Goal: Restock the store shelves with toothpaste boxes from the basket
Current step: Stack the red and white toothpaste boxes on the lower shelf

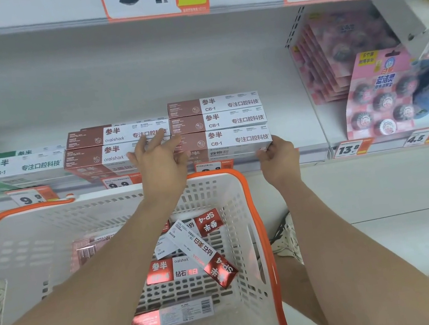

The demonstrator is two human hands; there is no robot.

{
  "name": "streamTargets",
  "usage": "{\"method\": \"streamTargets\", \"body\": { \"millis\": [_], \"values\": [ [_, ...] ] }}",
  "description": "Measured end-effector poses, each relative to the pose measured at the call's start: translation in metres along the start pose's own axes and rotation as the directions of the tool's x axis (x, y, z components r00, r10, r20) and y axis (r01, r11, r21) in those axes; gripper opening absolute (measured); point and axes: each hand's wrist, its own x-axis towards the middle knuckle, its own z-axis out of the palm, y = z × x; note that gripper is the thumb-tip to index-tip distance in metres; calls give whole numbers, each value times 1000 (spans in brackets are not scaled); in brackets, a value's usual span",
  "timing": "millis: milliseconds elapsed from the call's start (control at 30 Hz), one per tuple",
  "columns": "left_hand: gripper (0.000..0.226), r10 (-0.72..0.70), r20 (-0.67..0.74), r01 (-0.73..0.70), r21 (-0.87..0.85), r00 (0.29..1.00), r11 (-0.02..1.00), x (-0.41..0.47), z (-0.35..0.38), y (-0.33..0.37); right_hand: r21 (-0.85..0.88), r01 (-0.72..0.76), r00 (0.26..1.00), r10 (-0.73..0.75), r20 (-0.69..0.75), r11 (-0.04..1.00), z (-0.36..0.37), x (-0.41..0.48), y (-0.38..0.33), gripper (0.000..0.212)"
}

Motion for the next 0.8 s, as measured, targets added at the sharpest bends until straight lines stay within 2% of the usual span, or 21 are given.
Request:
{"method": "streamTargets", "body": {
  "millis": [133,233,300,400,467,567,667,800],
  "values": [
    [40,4,-1,-4,13,1000,1000,1,-1,-1,-25,-10,1000,11,17,1000,-1,0,-3,3],
    [44,13,-2,-13,35,1000,999,1,-1,1,24,31,999,-32,24,999,-5,-6,-11,19],
    [49,11,-14,-10,75,1000,997,0,-1,3,144,47,999,-45,-20,988,-10,-11,-22,20],
    [57,60,1,-59,149,998,987,-1,-1,7,415,-11,998,37,-55,910,-13,-2,-37,20],
    [58,82,60,-90,153,995,984,1,-3,7,484,-107,993,120,5,868,-14,14,-44,36],
    [54,70,106,-84,136,992,987,3,-3,4,451,-200,979,163,121,870,-20,24,-52,28],
    [50,58,111,-72,130,992,989,4,-1,3,388,-159,986,128,106,908,-20,22,-51,41],
    [49,62,118,-78,136,991,988,5,0,3,380,-137,990,109,93,915,-18,20,-46,42]
  ]
}}
